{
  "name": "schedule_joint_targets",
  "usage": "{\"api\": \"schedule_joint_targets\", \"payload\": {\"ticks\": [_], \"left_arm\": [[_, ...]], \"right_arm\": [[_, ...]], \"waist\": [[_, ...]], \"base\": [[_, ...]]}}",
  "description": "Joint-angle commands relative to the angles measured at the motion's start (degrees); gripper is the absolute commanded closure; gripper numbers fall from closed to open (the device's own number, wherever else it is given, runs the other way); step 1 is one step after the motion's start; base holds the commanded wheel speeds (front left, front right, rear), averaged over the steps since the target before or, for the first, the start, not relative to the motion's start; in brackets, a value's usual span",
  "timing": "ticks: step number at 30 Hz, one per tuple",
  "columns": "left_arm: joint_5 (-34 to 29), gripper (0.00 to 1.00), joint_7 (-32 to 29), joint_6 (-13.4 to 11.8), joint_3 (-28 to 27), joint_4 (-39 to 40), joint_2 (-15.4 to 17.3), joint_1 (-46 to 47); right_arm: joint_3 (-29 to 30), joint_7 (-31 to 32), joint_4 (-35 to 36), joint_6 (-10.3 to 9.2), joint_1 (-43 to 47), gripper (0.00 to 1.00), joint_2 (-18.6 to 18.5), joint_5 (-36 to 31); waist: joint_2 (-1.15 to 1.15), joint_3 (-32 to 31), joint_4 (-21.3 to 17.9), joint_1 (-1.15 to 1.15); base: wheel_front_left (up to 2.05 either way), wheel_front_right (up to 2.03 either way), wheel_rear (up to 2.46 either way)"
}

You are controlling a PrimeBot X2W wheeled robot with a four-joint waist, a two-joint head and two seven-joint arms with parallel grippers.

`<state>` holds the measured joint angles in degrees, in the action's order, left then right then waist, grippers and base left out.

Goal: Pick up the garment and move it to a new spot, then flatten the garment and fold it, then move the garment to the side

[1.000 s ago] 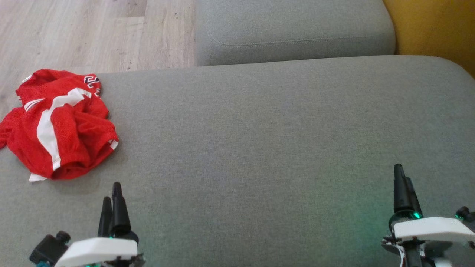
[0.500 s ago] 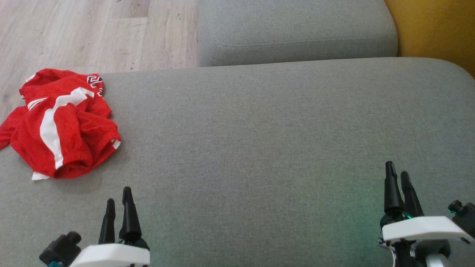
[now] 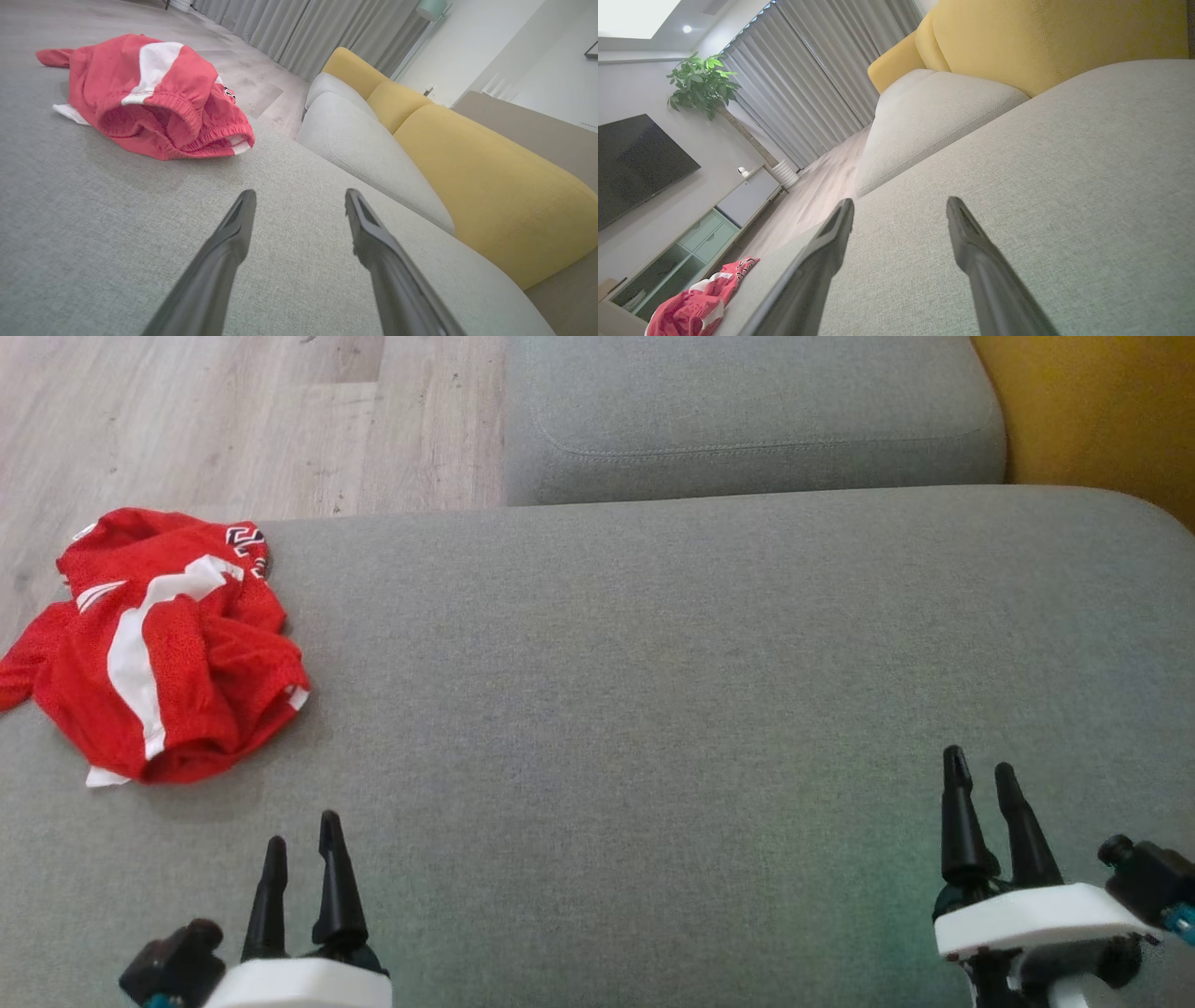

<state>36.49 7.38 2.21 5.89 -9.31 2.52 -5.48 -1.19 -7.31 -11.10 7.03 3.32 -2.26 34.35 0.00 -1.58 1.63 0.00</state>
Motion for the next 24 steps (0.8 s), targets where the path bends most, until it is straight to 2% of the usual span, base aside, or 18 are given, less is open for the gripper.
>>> {"api": "schedule_joint_targets", "payload": {"ticks": [1,24], "left_arm": [[-1.8,0.0,0.9,-0.2,-0.6,1.7,0.3,0.7],[-15.5,0.0,4.8,-2.1,0.4,-1.1,0.3,-0.8]], "right_arm": [[-1.2,-1.0,1.8,0.32,-0.5,0.0,-0.4,-1.9],[-3.3,-4.9,1.0,0.4,0.1,0.0,-0.5,-18.4]], "waist": [[0.0,0.0,0.0,0.0],[0.0,-0.2,0.7,0.0]], "base": [[0.0,0.0,0.0],[0.0,0.0,0.0]]}}
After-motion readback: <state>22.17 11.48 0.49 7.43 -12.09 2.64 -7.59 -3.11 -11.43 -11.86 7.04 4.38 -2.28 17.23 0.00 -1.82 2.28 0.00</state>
